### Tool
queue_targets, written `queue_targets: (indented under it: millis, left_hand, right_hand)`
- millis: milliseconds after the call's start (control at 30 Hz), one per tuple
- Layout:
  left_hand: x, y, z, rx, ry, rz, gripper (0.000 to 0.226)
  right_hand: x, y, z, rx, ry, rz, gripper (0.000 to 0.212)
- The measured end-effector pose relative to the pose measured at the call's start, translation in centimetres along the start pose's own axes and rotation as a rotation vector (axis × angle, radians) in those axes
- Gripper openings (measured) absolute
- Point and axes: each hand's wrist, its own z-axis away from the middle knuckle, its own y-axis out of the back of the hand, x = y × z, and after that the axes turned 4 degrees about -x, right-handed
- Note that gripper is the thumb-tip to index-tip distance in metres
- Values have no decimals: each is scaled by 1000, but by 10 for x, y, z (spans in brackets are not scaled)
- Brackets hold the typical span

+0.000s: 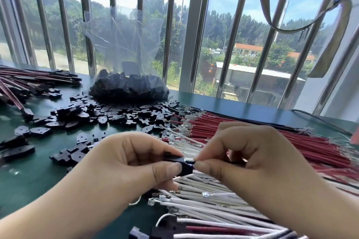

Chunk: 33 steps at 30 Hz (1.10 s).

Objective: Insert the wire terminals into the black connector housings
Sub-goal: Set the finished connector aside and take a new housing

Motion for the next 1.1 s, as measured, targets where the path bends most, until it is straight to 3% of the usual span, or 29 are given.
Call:
queue_targets:
  millis: [67, 133, 300, 367, 533, 733, 833, 933, 967, 1033, 1100]
  left_hand:
    - [0, 2, -1, 11, 9, -8, 58]
    - [-2, 3, -2, 32, 27, -29, 59]
    - [-3, -2, -2, 28, 35, -40, 24]
    - [-4, -3, -2, 24, 42, 4, 21]
    - [-7, -3, -1, 22, 20, 79, 63]
    - [-11, 3, -5, 40, 15, 23, 73]
    - [-9, 13, -4, -104, 66, -55, 68]
    - [1, 21, 3, -227, -34, -194, 50]
    - [1, 23, 3, -162, -82, -215, 45]
    - [-7, 32, -2, 131, -129, -348, 35]
    - [-18, 44, -8, 395, -153, -767, 21]
  right_hand:
    - [3, 3, 0, -23, -33, -20, 4]
    - [7, 6, -1, -57, -62, 0, 14]
    - [11, -2, 1, -18, -17, 104, 12]
    - [12, -5, 4, 22, 12, 126, 16]
    - [9, -7, 5, 15, 24, 111, 11]
    - [18, -2, 2, -33, -54, 101, 14]
    - [20, 3, 2, -115, -69, 52, 14]
    - [13, 26, 4, -364, -102, -164, 15]
    - [8, 34, 6, -483, -125, -198, 12]
    - [1, 45, 9, -658, -152, -196, 14]
    - [1, 48, 6, -707, -189, -164, 24]
